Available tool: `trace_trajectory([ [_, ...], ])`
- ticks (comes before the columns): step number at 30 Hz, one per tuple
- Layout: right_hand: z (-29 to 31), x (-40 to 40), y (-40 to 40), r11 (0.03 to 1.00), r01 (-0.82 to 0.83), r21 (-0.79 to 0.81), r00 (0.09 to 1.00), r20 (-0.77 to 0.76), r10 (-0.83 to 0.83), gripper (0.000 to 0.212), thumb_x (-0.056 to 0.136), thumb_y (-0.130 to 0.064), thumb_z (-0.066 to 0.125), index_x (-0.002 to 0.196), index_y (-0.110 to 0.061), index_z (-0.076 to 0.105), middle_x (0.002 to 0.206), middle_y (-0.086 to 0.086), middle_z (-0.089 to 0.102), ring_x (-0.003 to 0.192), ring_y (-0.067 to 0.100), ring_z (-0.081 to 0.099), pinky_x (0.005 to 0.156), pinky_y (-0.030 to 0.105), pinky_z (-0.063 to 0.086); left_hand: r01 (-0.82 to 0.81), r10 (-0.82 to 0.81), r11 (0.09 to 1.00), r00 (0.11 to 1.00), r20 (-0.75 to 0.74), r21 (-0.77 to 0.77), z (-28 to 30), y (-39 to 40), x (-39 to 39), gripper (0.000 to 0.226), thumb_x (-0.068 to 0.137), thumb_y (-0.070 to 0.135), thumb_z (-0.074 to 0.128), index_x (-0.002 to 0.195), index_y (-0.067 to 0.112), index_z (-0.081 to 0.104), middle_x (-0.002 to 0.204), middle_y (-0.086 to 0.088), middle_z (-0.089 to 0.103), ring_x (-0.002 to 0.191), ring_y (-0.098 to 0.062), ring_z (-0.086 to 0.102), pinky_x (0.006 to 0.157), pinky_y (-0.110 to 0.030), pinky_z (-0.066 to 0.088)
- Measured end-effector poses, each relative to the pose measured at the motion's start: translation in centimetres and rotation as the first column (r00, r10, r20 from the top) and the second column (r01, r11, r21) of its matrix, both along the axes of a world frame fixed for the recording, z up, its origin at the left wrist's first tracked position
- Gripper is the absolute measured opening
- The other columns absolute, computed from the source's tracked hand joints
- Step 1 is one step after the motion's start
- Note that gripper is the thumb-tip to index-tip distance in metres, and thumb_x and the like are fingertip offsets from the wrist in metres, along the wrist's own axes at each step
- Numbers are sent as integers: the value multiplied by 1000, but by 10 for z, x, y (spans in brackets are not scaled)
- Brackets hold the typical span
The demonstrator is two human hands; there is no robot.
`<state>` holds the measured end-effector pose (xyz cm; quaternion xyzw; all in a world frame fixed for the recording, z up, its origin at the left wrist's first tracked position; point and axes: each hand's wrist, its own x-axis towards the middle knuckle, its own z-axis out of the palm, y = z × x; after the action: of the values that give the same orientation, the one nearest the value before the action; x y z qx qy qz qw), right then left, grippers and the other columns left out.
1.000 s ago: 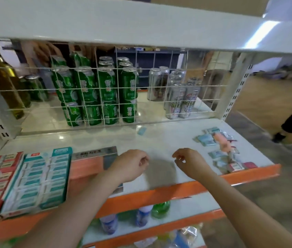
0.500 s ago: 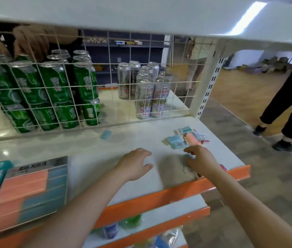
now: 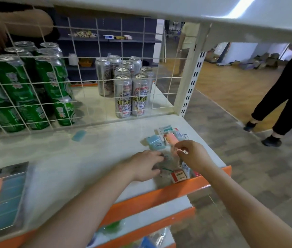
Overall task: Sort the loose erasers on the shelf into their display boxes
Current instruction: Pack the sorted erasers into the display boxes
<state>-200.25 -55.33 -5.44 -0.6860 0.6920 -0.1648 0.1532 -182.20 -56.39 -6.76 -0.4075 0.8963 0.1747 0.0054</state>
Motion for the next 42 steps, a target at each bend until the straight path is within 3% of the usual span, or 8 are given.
trace_trajectory([
  [4,-3,-1,-1,1000,-18,-14,999,39,18,31,87,-13,56,117,-16,63,120,1,62,103,15,57,85,20,41,32,-30,999,997,66,-35,-2,-3,-1,35,90,28,50,122,12,53,129,-4,46,120,-24,44,93,-37,41],
  [12,-1,14,-7,998,-63,13,998,27,62,36,89,-12,52,125,-15,57,127,2,58,112,16,55,89,19,38,9,7,993,991,131,-121,-1,0,25,43,93,38,45,132,19,48,144,3,36,130,-21,37,101,-37,37],
  [17,-3,39,-12,990,-110,83,990,-83,117,42,91,-18,49,132,-27,50,137,-1,50,116,21,52,92,26,42,-83,95,990,990,103,-117,-6,7,60,47,95,39,43,140,29,38,150,10,29,133,-18,34,105,-32,33],
  [24,-8,71,-6,983,-159,95,951,-253,178,33,92,-21,43,121,-19,58,127,3,55,115,24,51,86,26,38,-225,236,965,969,69,-136,-3,23,110,43,95,36,43,137,30,42,145,15,34,127,-16,40,99,-27,33],
  [27,-14,89,4,977,-205,50,954,-213,211,28,89,-18,44,110,-13,62,118,7,59,106,27,56,76,26,41,-277,287,952,956,66,-131,-3,30,129,40,95,37,43,134,30,46,143,16,36,125,-14,41,97,-23,32],
  [34,-16,131,20,954,-300,21,947,-113,301,35,87,-15,48,120,-19,61,122,2,57,114,21,52,91,29,43,-390,399,910,916,44,-138,-3,42,164,35,94,38,45,125,26,56,131,9,47,120,-14,44,93,-25,37],
  [38,-11,133,18,969,-248,1,968,-28,248,33,88,-13,52,119,-15,61,123,5,58,113,22,54,91,26,39,-529,523,848,842,-135,-18,-9,47,171,30,90,34,54,119,26,60,120,8,51,107,-12,53,90,-26,42],
  [42,-8,129,8,979,-182,92,980,-67,188,35,91,-21,51,124,-10,56,124,10,55,115,27,52,91,30,41,-648,636,761,753,-170,-23,-16,40,165,29,90,33,53,116,21,58,113,1,53,107,-19,55,89,-32,44],
])
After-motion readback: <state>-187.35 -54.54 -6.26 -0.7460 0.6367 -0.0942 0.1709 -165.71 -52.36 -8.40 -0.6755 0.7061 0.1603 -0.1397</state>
